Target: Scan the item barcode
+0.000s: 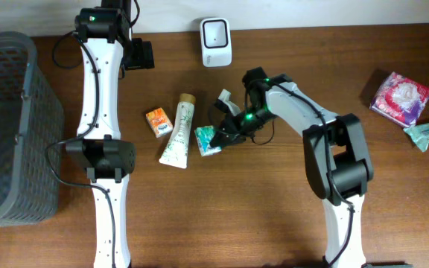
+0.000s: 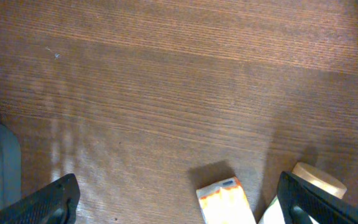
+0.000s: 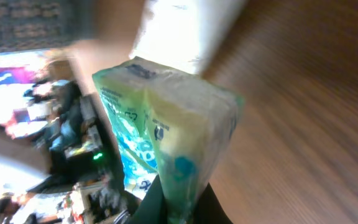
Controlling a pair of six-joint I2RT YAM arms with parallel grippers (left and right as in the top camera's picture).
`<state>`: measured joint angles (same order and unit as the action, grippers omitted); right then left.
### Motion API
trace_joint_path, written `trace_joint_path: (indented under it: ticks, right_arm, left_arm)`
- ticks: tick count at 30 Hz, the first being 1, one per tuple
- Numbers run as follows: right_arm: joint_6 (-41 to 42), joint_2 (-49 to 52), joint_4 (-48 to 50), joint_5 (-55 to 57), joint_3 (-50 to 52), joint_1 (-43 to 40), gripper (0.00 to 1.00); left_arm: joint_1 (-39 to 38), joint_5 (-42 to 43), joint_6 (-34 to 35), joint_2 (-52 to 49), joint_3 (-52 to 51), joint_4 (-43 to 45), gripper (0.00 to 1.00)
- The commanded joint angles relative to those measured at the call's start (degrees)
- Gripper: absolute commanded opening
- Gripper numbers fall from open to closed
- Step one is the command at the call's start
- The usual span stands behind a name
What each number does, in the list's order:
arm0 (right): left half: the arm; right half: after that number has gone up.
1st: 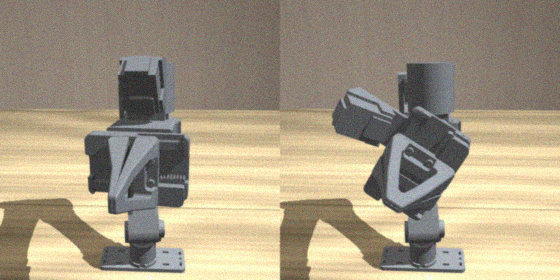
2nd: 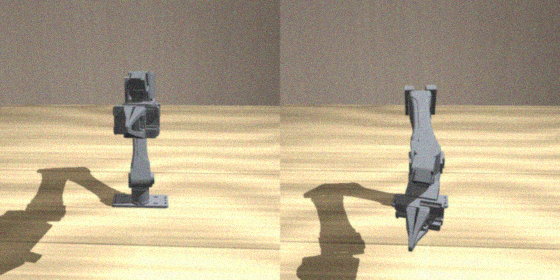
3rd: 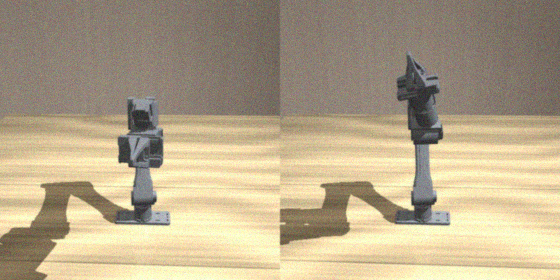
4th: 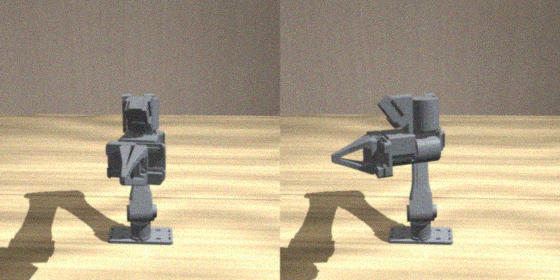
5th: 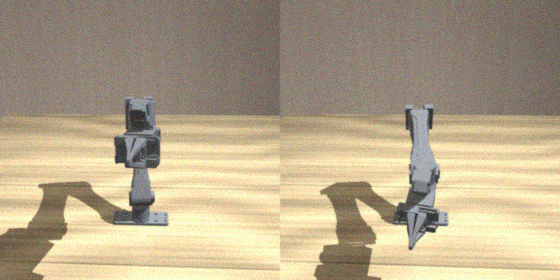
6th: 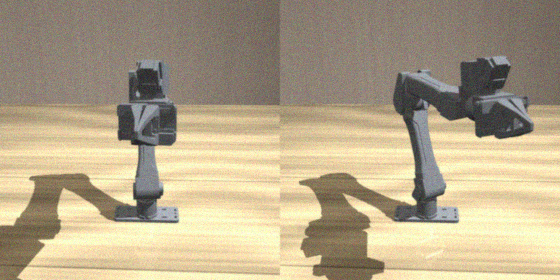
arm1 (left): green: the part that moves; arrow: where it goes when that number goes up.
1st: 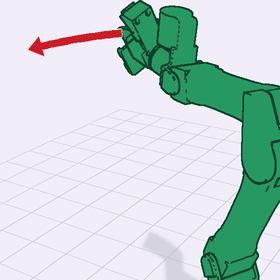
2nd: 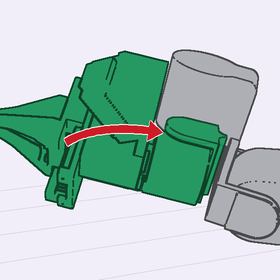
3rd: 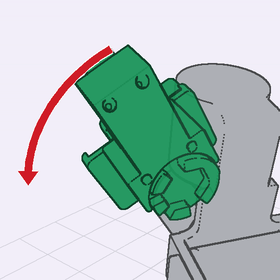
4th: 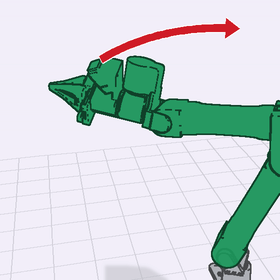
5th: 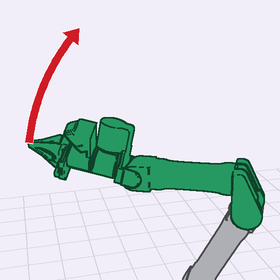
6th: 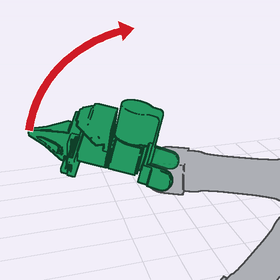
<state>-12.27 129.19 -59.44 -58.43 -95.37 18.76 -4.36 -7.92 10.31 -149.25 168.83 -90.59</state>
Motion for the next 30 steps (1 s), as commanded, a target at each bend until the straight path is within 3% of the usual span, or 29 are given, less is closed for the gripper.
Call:
trace_joint_path:
  ticks: [1, 3, 6, 10, 14, 23, 26, 30]
  right_arm:
    - [-10.01, -2.14, -0.81, -11.26, -0.83, -1.33, 0.04]
    - [-9.97, -2.14, -0.31, -12.66, -0.83, -1.60, 0.04]
    - [-8.81, -2.14, 8.59, -30.47, -1.01, -3.19, 0.04]
    - [5.62, -2.14, 19.47, -30.49, -1.33, -9.94, 0.04]
    - [5.77, -2.14, 20.68, -30.51, -1.33, -15.85, 0.04]
    - [6.54, -2.14, 23.23, -30.51, -1.31, -12.39, 0.04]
    - [-2.84, -2.12, 24.55, -26.47, -1.29, -12.39, 0.04]
    - [-2.86, -2.12, 24.33, -20.68, -1.29, -12.39, 0.04]
  left_arm:
    - [0.42, -0.44, -0.09, 1.81, -0.15, 0.04, 0.99]
    - [0.42, -0.44, -0.09, 1.81, -0.15, 0.04, 0.99]
    - [0.42, -0.44, -0.09, 1.81, -0.15, 0.04, 0.99]
    - [0.42, -0.44, -0.09, 1.81, -0.15, 0.04, 0.99]
    - [0.42, -0.44, -0.09, 1.81, -0.15, 0.04, 0.99]
    - [0.42, -0.44, -0.09, 1.81, -0.15, 0.04, 0.99]
    - [0.42, -0.44, -0.09, 1.81, -0.15, 0.04, 0.99]
    - [0.42, -0.44, -0.09, 1.81, -0.15, 0.04, 0.99]
